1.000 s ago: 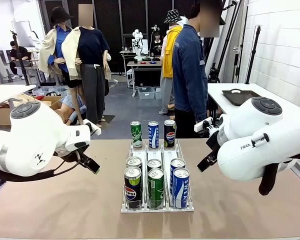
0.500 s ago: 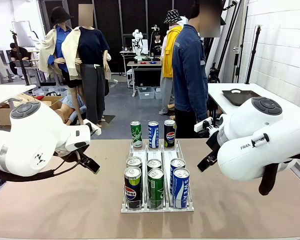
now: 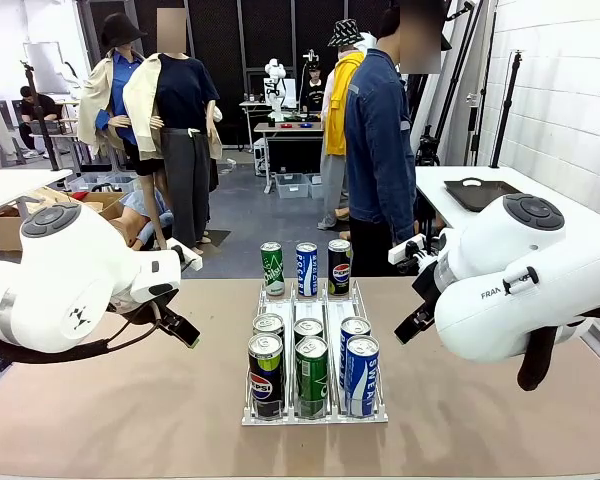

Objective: Retrieve and hand over the desired beverage to the person.
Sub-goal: Pick up a can of the same type that the person held from the Automatic Can Dispenser.

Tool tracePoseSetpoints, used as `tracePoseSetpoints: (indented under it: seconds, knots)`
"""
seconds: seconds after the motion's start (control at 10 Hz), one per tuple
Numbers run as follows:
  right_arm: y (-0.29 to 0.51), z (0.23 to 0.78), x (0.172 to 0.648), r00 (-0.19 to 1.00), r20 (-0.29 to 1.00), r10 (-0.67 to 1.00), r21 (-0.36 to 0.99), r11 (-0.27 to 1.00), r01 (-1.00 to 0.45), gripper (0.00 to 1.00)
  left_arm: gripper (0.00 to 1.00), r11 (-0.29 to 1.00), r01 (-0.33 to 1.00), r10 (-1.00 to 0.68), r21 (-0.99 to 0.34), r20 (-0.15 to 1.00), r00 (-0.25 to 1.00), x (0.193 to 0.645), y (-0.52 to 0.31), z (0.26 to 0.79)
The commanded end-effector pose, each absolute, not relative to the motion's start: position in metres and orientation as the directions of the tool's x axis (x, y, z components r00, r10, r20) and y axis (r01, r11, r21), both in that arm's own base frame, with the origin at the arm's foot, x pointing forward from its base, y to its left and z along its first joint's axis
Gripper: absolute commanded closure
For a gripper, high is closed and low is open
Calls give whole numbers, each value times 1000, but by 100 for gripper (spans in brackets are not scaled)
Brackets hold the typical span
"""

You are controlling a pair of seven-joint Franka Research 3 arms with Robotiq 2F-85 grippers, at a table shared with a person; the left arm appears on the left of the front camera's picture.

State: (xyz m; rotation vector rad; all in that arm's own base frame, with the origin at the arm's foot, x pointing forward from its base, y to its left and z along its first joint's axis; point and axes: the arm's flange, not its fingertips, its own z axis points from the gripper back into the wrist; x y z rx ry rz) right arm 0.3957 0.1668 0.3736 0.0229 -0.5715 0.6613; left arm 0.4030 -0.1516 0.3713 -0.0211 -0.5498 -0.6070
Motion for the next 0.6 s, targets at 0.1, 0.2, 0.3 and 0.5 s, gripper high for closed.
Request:
tracePoseSetpoints:
  seconds: [0.1, 0.2, 0.3, 0.5]
  knots:
    - [167, 374, 396, 641, 509, 574, -157, 794, -587, 0, 0, 827, 545, -534, 138, 497, 684, 403, -151, 371]
    - [167, 374, 396, 641, 509, 574, -157, 794, -587, 0, 0, 827, 545, -534, 138, 497, 684, 403, -151, 371]
    - [167, 374, 396, 641, 509, 574, -157, 794, -587, 0, 0, 827, 545, -534, 138, 497, 684, 403, -151, 371]
    - [167, 374, 396, 641, 509, 574, -157, 794, -587, 0, 0, 827, 545, -534, 138, 497, 684, 403, -151, 371]
